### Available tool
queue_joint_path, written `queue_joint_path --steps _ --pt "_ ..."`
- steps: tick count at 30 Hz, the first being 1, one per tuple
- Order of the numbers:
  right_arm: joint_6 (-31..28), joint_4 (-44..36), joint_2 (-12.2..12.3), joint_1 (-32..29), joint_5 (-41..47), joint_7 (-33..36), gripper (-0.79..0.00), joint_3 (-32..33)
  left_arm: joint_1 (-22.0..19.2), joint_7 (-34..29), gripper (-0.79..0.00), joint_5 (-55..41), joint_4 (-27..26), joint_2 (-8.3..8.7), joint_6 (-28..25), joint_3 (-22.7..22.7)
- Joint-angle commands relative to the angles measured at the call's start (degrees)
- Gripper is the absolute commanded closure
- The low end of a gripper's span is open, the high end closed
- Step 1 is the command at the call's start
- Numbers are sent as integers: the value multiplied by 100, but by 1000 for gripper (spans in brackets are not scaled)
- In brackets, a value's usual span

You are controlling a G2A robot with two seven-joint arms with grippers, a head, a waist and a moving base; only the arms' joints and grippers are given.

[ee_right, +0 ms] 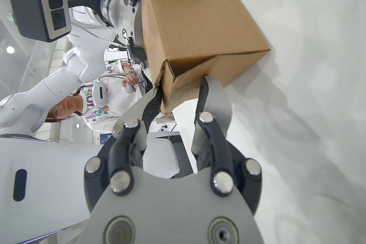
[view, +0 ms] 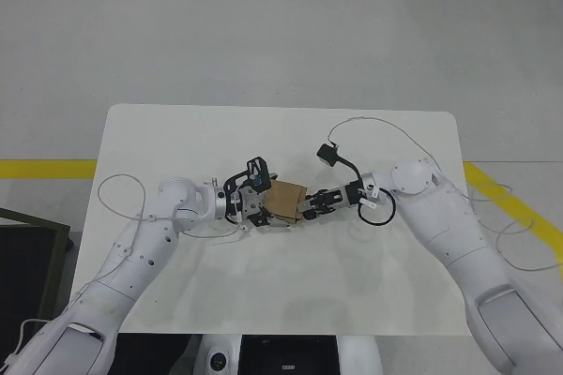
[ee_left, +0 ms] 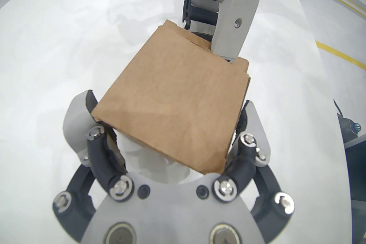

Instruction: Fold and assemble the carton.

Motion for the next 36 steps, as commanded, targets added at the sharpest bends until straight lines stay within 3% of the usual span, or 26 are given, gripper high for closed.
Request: queue_joint_path --steps 1,14,16,18,19,36 --pt "-78 8 11 -37 89 33 -326 49 0 -13 -785 -16 7 0 0 -1" --pt "-15 -183 195 -240 -30 112 -299 400 -1 -22 -785 -40 11 -2 -5 5" --pt "14 -245 229 -277 -94 80 -228 460 0 -22 -785 -40 9 -2 -3 6" --pt "65 -308 264 -309 -175 50 -46 514 -2 -21 -785 -36 3 -2 -4 5" --pt "97 -353 277 -329 -204 42 0 532 -2 -18 -785 -32 2 -1 -4 5" --pt "331 -534 193 -310 -236 -29 0 310 -20 -8 -785 -45 2 -6 -24 17"
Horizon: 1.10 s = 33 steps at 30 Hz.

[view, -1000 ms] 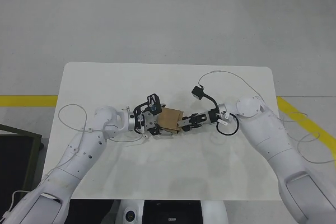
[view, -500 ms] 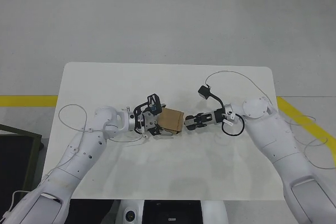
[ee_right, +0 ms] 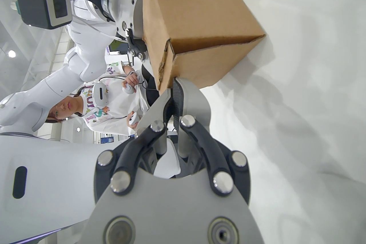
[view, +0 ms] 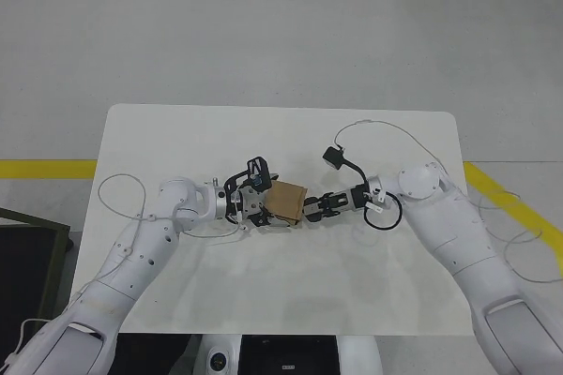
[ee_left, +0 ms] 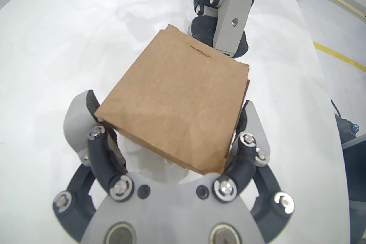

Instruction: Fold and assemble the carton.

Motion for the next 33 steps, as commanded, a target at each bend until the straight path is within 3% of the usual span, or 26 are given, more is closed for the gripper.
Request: queue_joint_path --steps 1,18,27,33 --pt "-10 30 -20 31 9 0 0 -34 -5 -4 -785 1 4 -1 -8 5" --pt "-198 237 -110 156 113 33 0 -131 -30 31 -785 -44 77 -19 0 33" --pt "-351 13 54 -12 16 -14 -65 230 38 5 -785 -486 125 70 -356 -253" --pt "-695 -352 220 -226 -159 -171 -108 615 197 -166 -785 -1010 -213 211 -380 -558"
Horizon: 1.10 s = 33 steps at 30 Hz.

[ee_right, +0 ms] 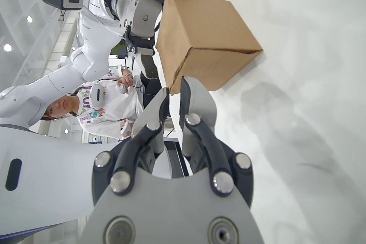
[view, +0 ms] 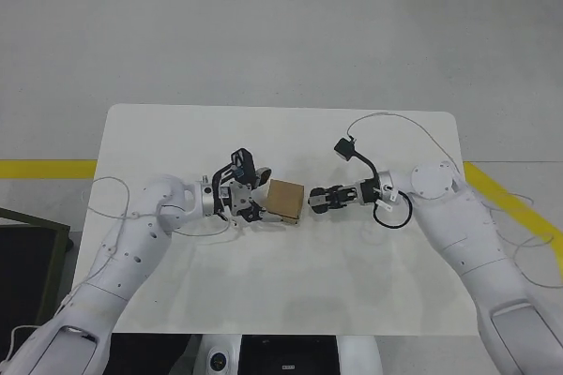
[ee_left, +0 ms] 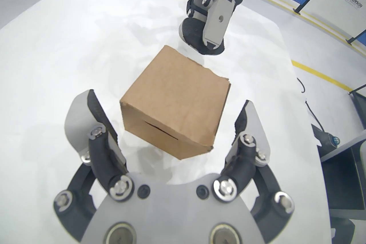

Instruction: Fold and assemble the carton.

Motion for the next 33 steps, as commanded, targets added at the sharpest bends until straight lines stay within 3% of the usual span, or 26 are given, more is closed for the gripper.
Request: queue_joint_path --steps 1,4,8,10,21,26,33 --pt "-185 -125 57 -69 -70 -94 -126 152 60 -87 -785 -179 -146 65 1 -150" --pt "-521 -317 144 -189 -266 -317 -200 383 145 -233 -785 -388 -343 158 19 -426" --pt "-875 -574 256 -320 -651 -620 -413 670 232 -460 -785 -505 -595 262 255 -811" --pt "-1023 -696 309 -367 -889 -772 -785 807 248 -555 -785 -545 -661 305 384 -990" --pt "-1828 -1386 556 -589 -2820 -2107 -785 1550 -36 -1042 -785 -996 -410 469 881 -1727" --pt "-1825 -1795 614 -745 -3942 -3124 -785 1846 -396 -1193 -785 -1032 8 520 852 -1897" --pt "-1514 -2236 680 -937 -4989 -4009 -785 2151 -818 -1063 -785 -1190 511 541 884 -1985"
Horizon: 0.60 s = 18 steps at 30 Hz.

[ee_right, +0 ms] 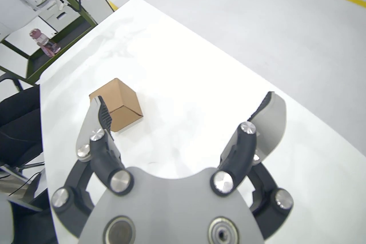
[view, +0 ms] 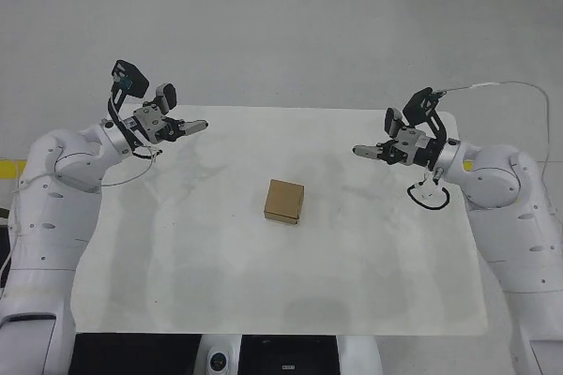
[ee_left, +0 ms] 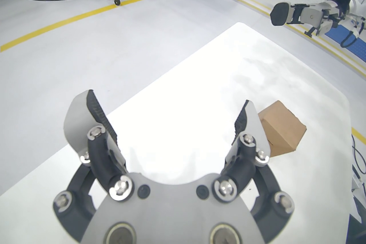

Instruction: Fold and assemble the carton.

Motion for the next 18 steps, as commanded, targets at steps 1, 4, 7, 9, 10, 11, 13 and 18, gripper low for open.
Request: queue_joint_path --steps 1,4,7,9,10,11,13,18 --pt "63 -111 21 -29 -225 -161 -785 87 -76 35 -785 -10 75 10 22 -25" --pt "81 -227 49 -21 -423 -256 -785 171 -165 91 -785 11 133 26 62 -64" --pt "91 -244 68 34 -500 -285 -785 208 -239 117 -785 2 135 36 67 -67" --pt "103 -241 71 49 -510 -289 -785 213 -270 138 -785 26 106 38 76 -39" --pt "103 -241 71 49 -510 -289 -785 213 -280 154 -785 35 91 38 81 -21" --pt "103 -241 71 49 -510 -289 -785 213 -282 162 -785 28 88 37 83 -14" --pt "104 -241 71 50 -512 -289 -785 213 -283 160 -784 31 88 37 83 -15" --pt "103 -241 71 49 -510 -288 -785 213 -282 163 -785 29 88 37 84 -14"
